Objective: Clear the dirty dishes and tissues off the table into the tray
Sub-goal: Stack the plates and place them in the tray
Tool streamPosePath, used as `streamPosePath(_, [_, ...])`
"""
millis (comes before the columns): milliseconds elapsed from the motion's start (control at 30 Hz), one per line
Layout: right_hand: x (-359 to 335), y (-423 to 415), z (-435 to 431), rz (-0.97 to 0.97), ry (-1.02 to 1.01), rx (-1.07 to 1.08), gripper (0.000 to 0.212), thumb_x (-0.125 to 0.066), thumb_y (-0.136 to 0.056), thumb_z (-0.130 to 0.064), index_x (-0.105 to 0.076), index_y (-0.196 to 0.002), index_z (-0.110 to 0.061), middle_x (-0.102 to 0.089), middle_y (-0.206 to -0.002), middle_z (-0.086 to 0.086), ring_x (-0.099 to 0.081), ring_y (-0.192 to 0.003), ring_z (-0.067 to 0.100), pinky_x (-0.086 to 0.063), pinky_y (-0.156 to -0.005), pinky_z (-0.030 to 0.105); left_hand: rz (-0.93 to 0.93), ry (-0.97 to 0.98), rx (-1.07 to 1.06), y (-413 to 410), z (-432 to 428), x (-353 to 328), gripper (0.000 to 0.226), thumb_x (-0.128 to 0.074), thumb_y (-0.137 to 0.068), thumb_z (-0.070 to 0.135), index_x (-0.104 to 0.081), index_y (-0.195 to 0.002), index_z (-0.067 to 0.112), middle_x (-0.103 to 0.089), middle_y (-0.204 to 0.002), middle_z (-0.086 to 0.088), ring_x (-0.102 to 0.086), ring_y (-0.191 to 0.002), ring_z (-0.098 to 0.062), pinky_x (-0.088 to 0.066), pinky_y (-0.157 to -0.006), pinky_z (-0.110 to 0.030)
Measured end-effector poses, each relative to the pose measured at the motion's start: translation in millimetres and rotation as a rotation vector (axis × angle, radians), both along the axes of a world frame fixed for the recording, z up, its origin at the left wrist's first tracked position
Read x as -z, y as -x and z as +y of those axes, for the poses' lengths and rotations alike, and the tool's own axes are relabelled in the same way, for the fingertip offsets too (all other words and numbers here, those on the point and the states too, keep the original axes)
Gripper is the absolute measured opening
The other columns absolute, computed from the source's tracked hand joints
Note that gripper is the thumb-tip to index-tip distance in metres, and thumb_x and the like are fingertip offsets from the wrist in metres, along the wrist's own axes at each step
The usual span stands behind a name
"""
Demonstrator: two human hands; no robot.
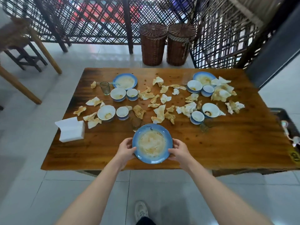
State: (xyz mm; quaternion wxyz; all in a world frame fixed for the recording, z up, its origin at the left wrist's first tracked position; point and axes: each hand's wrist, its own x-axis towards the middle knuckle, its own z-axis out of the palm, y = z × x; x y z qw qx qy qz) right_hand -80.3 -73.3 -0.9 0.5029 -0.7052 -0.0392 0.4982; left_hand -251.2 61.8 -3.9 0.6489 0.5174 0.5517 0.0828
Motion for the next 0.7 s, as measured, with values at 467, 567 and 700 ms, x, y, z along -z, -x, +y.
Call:
streamPosePath(467, [-10,-139,-226,-0.113,-0.085,0.215,0.048,-0.057,-0.086,0.009,-0.049,-0.129,-0.009,-0.064,-0.114,0.007,-0.067,-0.096,0.023,-0.059,-0.070,0.038,-0.026,-0.059,0.253,-181,-188,-8,0.040,-0.057,-0.094,0.001,-0.046,-0.132,0.008,-0.057,-0.124,-0.006,-0.060,-0.110,-0.023,-0.058,-0.078,-0.035])
streamPosePath(567, [-13,-166,-267,-0.120,-0.094,0.274,0.048,-0.056,-0.086,0.008,-0.048,-0.131,-0.009,-0.063,-0.115,0.008,-0.065,-0.099,0.026,-0.060,-0.070,0.039,-0.023,-0.061,0.316,-220,-222,-11,0.042,-0.056,-0.093,-0.001,-0.046,-0.133,0.007,-0.057,-0.128,-0.010,-0.061,-0.111,-0.026,-0.058,-0.080,-0.037])
streamPosePath(700, [-13,-199,-313,-0.099,-0.107,0.411,0.050,-0.055,-0.085,0.014,-0.047,-0.131,-0.004,-0.060,-0.120,0.016,-0.063,-0.104,0.034,-0.060,-0.064,0.041,0.015,-0.042,0.389,-273,-258,-15,0.046,-0.057,-0.092,-0.002,-0.046,-0.135,0.009,-0.056,-0.130,-0.010,-0.060,-0.112,-0.027,-0.057,-0.084,-0.040])
